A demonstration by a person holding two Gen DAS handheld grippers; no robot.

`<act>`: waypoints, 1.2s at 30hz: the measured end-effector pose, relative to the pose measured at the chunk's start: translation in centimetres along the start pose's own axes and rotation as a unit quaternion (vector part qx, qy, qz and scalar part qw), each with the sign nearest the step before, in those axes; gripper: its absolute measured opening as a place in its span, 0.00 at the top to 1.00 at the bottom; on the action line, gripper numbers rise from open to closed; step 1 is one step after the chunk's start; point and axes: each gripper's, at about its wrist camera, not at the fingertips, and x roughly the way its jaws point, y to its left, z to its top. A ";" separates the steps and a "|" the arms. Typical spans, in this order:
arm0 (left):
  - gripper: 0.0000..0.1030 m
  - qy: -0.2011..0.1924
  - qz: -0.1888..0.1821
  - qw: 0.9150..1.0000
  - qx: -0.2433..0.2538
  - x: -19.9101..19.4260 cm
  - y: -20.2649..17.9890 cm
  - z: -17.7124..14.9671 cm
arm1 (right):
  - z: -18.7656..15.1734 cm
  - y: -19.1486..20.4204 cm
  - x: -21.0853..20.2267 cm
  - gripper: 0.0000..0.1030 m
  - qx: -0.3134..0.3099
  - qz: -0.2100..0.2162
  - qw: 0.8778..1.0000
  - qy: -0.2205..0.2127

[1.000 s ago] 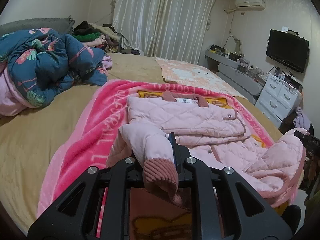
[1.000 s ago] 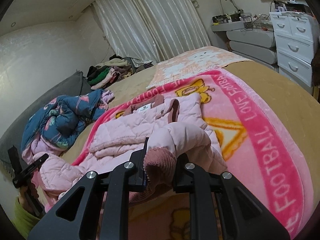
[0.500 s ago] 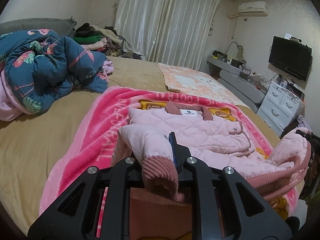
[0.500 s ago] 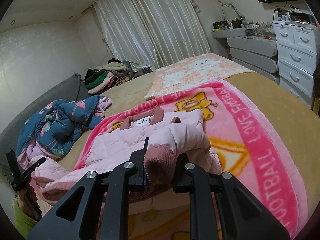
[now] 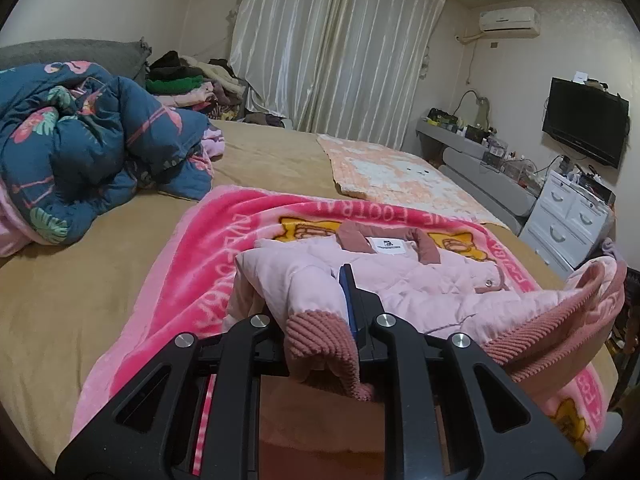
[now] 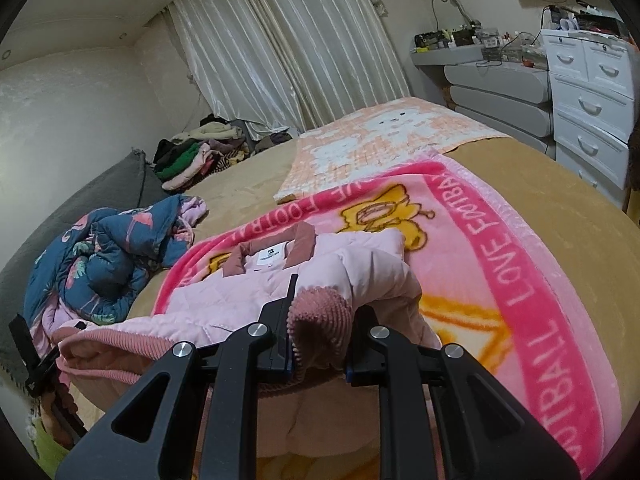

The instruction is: Fold large clothes

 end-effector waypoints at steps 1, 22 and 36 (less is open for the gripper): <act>0.89 0.001 0.000 1.000 -0.001 0.5 0.1 0.0 | 0.3 0.0 0.6 0.85 0.000 -0.002 1.000 0.003; 0.87 0.068 0.019 0.997 0.009 10.6 2.3 -1.3 | 0.5 -4.0 11.1 0.78 0.091 -0.025 0.992 0.081; 0.87 0.083 0.023 0.996 0.005 12.7 2.7 -2.2 | -0.6 -6.2 9.1 0.19 0.172 0.118 0.976 0.064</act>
